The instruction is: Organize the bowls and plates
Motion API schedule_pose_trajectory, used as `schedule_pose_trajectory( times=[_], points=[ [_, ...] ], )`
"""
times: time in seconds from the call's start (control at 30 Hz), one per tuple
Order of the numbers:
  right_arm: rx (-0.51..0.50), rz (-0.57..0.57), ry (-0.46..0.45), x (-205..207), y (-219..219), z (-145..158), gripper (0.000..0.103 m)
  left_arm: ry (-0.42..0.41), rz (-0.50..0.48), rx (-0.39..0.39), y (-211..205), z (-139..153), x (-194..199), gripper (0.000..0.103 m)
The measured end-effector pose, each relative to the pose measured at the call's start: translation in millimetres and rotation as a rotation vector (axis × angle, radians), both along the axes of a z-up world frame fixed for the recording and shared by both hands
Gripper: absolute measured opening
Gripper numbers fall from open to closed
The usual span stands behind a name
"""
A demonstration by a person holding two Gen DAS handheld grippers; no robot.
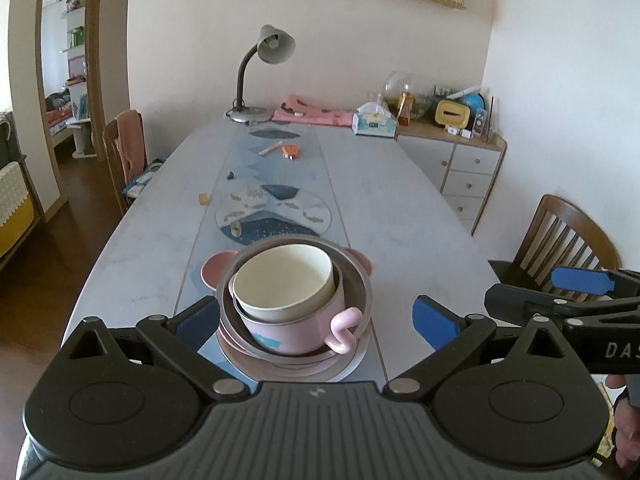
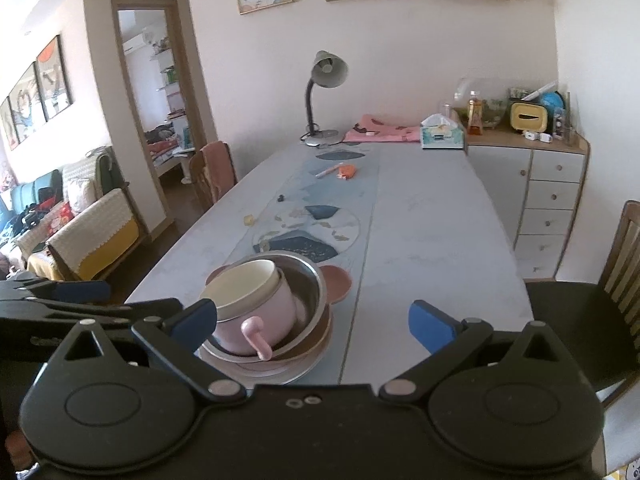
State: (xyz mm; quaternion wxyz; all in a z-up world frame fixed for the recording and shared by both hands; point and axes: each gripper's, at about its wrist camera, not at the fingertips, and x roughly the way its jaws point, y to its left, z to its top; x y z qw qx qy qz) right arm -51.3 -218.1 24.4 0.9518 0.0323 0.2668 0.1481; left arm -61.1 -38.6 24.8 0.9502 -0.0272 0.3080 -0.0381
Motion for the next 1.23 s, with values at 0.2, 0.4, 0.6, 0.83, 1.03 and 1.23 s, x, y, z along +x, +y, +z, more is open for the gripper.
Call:
schedule_pose_trajectory(
  times=[0.2, 0.4, 0.6, 0.83, 1.03, 1.23],
  points=[
    [0.017, -0.023, 0.004, -0.6, -5.3, -0.9, 0.103, -0.018, 0.001, -0.001, 0.1, 2.5, -4.7, 0.103],
    [0.023, -0.022, 0.023, 0.3, -7.2, -2.6, 0.103, -0.014, -0.002, -0.008, -0.5, 2.2, -6.0, 0.103],
    [0.025, -0.019, 0.028, 0.4, -7.7, -2.6, 0.103, -0.005, 0.001, -0.02, 0.9, 0.9, -5.3, 0.103],
    [0.027, -0.016, 0.034, 2.0, -7.3, -4.0, 0.103, 0.007, 0.006, -0.019, 0.6, -0.9, -2.7, 0.103],
    [0.03, -0.01, 0.038, 5.5, -6.5, -5.7, 0.103, 0.011, 0.007, -0.009, 1.2, -3.2, -0.5, 0.103],
    [0.03, -0.011, 0.041, 7.6, -5.5, -6.8, 0.103, 0.015, 0.006, -0.008, 1.6, -4.0, 2.0, 0.103]
  ],
)
